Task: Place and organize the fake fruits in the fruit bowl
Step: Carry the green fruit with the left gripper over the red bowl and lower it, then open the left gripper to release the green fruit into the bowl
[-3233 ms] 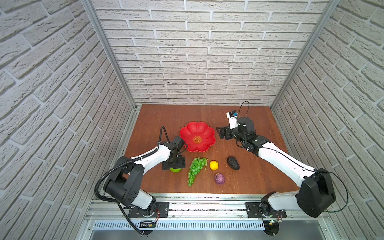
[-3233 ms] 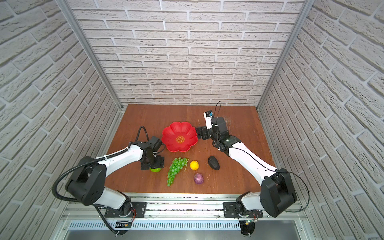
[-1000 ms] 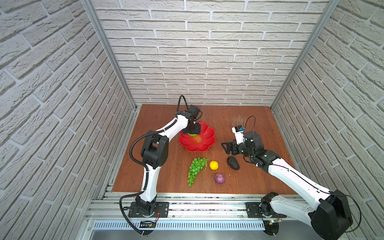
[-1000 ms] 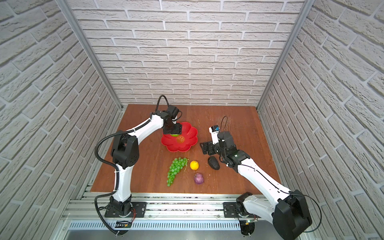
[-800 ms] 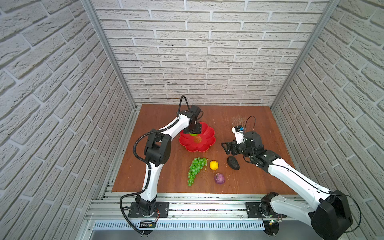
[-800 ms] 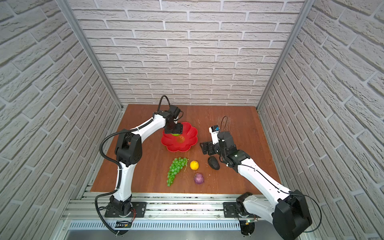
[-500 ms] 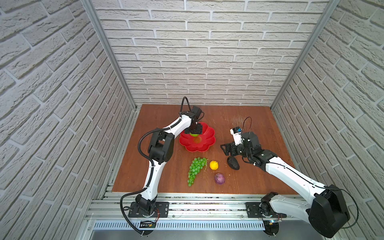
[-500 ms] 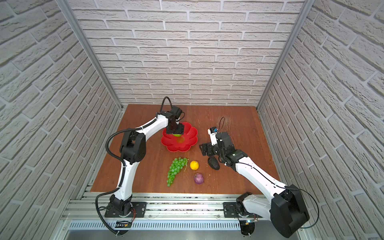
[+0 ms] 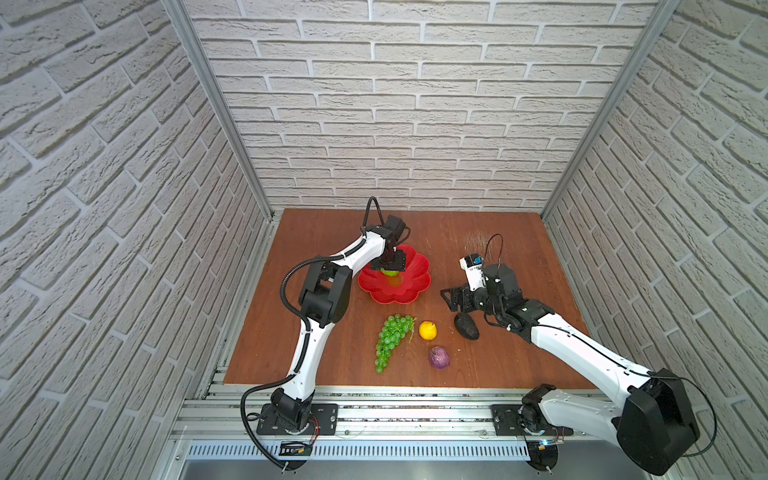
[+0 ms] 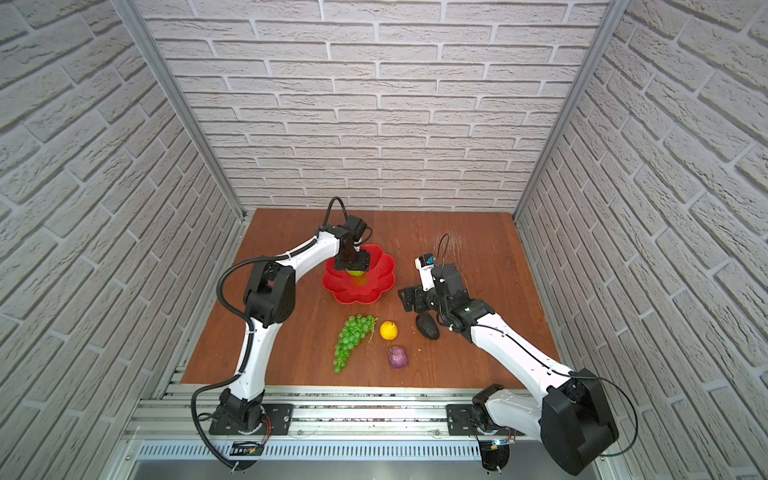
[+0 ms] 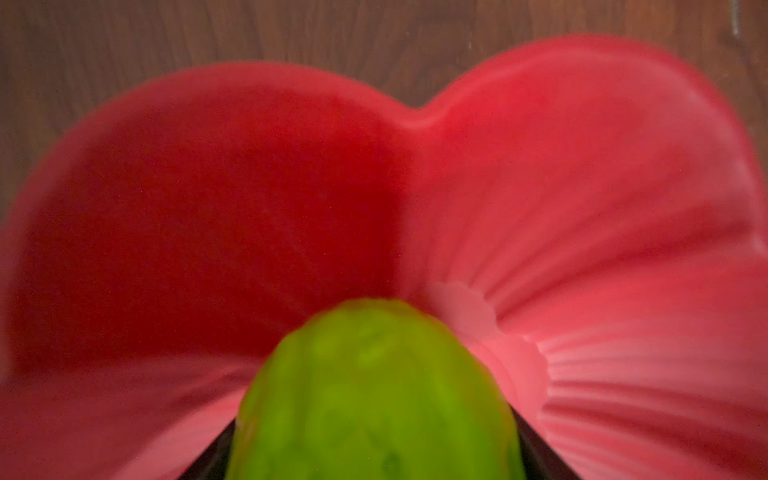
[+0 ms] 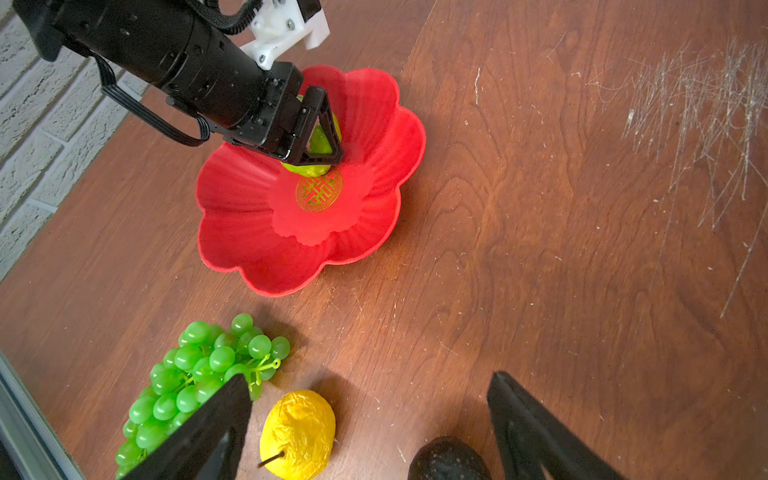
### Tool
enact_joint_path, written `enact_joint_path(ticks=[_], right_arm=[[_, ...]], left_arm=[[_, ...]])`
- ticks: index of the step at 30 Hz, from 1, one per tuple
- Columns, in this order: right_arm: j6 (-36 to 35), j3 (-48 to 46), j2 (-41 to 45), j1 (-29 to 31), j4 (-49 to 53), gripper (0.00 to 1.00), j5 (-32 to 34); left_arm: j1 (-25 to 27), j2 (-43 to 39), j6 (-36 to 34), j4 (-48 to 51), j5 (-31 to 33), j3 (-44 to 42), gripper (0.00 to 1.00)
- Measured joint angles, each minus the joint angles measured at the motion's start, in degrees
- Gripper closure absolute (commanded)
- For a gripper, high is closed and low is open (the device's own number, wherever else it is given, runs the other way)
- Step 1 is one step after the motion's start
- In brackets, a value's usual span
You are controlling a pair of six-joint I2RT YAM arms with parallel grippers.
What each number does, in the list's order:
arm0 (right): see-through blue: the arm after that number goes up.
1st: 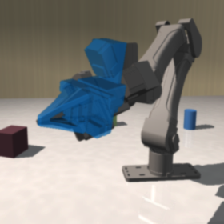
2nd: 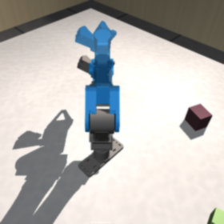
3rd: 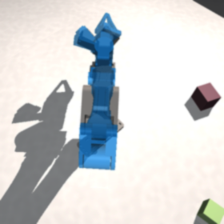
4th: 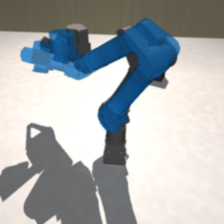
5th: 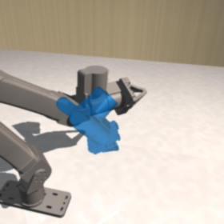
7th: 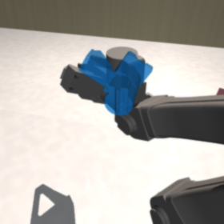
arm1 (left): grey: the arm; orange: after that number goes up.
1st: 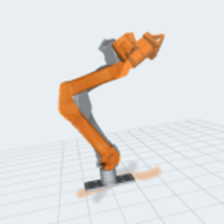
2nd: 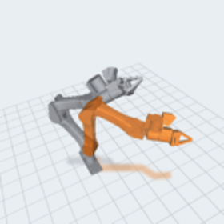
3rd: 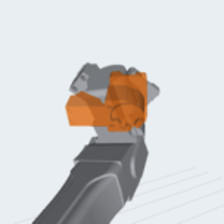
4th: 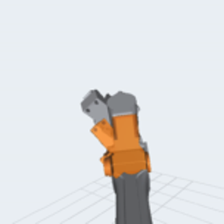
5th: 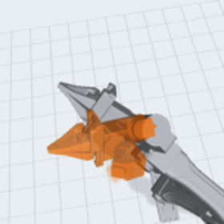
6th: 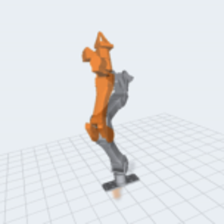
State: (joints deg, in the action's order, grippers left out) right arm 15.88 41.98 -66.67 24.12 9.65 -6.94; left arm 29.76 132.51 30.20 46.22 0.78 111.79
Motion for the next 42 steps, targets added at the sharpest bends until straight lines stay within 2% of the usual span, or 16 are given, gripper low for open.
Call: enact_joint_path(ticks=[6,20,24,34,42], right_arm=[[0.0,0.0,0.0,0.0,0.1,0.1,0.0],[0.0,-1.3,3.1,0.0,0.9,0.06,1.4],[0.0,-1.4,4.2,0.0,1.3,0.06,1.9],[0.0,-1.4,4.6,0.0,2.7,0.07,2.3],[-0.4,0.3,5.1,0.0,5.8,0.09,3.1]], left_arm=[[0.5,0.0,0.0,-1.4,0.0,-0.8,0.29],[0.9,-0.1,-0.7,-3.1,0.0,-1.5,0.15],[0.9,-0.1,-1.1,-3.0,0.0,-1.7,0.08],[0.9,-3.0,-1.9,-2.8,1.1,-1.9,0.07],[0.9,-10.7,-5.2,-0.5,1.8,-4.7,0.11]])
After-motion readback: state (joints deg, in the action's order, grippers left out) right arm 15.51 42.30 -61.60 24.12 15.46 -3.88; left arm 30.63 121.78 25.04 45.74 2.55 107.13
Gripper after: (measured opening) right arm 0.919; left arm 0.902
